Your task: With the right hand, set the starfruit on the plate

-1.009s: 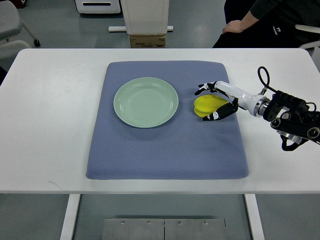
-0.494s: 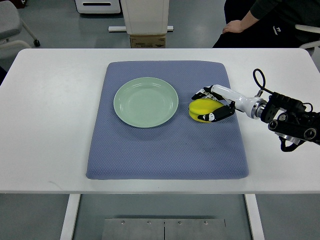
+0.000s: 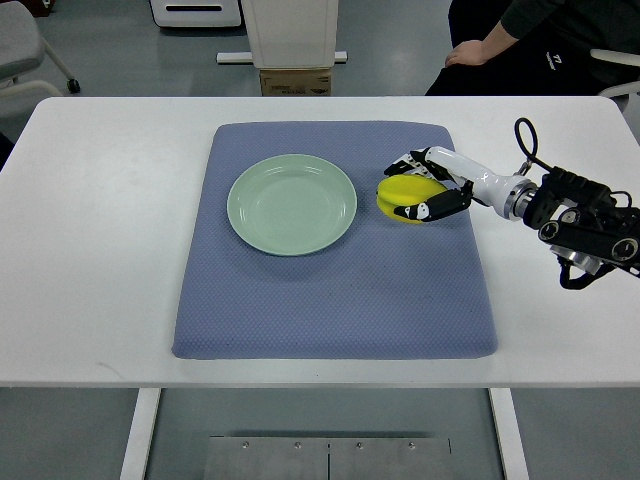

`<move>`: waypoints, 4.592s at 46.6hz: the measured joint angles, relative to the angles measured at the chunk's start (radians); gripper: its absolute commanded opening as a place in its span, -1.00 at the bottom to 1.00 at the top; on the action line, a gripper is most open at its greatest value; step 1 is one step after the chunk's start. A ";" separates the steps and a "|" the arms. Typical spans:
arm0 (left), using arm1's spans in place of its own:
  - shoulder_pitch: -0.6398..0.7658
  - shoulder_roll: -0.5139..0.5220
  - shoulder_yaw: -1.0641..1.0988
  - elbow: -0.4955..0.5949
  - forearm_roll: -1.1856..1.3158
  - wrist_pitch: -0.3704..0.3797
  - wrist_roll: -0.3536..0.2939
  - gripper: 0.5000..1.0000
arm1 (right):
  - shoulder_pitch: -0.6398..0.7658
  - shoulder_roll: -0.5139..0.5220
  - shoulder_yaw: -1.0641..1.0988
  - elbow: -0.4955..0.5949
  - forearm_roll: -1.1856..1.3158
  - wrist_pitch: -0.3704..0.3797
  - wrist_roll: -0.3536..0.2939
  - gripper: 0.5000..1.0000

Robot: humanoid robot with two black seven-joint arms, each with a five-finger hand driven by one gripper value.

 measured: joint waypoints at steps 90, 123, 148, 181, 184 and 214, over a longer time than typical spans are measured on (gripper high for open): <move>0.000 0.000 0.000 0.000 0.000 0.000 0.000 1.00 | 0.068 0.385 0.058 -0.290 0.110 0.112 -0.027 -1.00; 0.000 0.000 0.000 0.000 0.001 0.000 0.000 1.00 | -0.003 0.386 0.128 -0.316 0.132 0.061 -0.051 0.97; 0.000 0.000 0.000 0.000 0.000 0.000 0.000 1.00 | -0.041 0.385 0.253 -0.352 0.133 0.020 -0.060 0.99; 0.001 0.000 0.000 0.000 0.000 0.000 0.000 1.00 | -0.268 0.236 0.738 -0.418 0.135 -0.017 -0.063 1.00; 0.000 0.000 0.000 0.000 0.000 0.000 0.000 1.00 | -0.279 0.236 0.768 -0.440 0.145 -0.017 -0.059 1.00; 0.000 0.000 0.000 0.000 0.000 0.000 0.000 1.00 | -0.384 0.230 0.983 -0.452 0.521 0.129 -0.026 0.99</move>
